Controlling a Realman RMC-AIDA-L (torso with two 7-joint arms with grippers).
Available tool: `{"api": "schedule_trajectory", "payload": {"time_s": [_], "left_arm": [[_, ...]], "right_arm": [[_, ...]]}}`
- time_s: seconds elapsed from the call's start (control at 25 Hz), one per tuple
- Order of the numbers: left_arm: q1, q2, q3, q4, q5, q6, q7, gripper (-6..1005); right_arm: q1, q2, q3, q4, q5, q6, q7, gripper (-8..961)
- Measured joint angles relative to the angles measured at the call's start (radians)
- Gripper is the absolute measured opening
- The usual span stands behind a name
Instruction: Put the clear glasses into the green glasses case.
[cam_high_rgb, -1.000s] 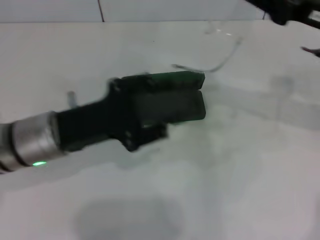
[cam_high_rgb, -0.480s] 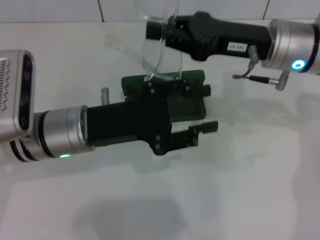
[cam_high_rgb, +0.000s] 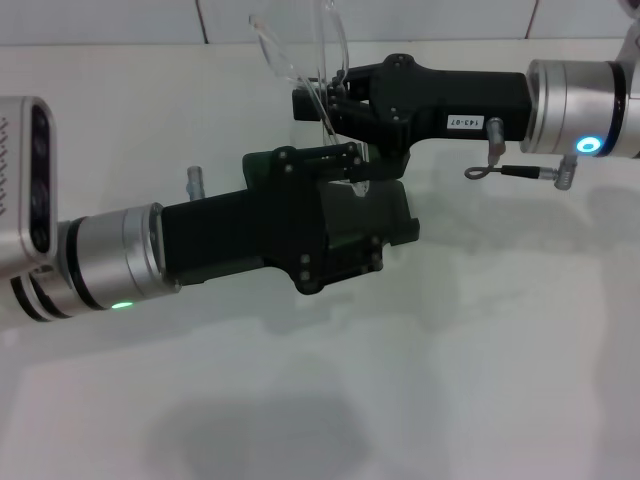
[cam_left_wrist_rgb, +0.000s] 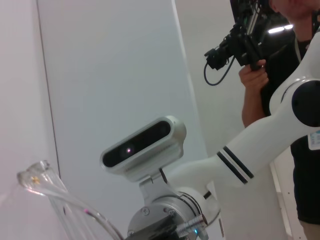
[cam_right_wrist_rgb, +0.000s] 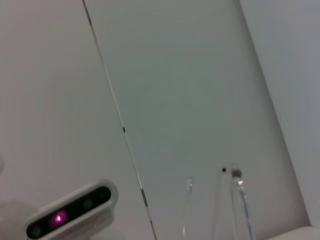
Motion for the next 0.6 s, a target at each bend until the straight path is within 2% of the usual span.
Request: {"api": "schedule_trajectory", "payload": {"time_s": [0.2,0.6], "left_arm": [[0.000,0.001,0.001,-0.002,0.001,-0.002,-0.001,559],[-0.010,0.003,-0.001,-0.014,0.012,0.004,-0.007,560]], "right_arm": [[-0.035,-0.003,-0.029,-0.066,-0.011,0.038,0.008,109],[-0.059,-0.006,-0.025,-0.083,-0.036,0.043,0.012,109]]}}
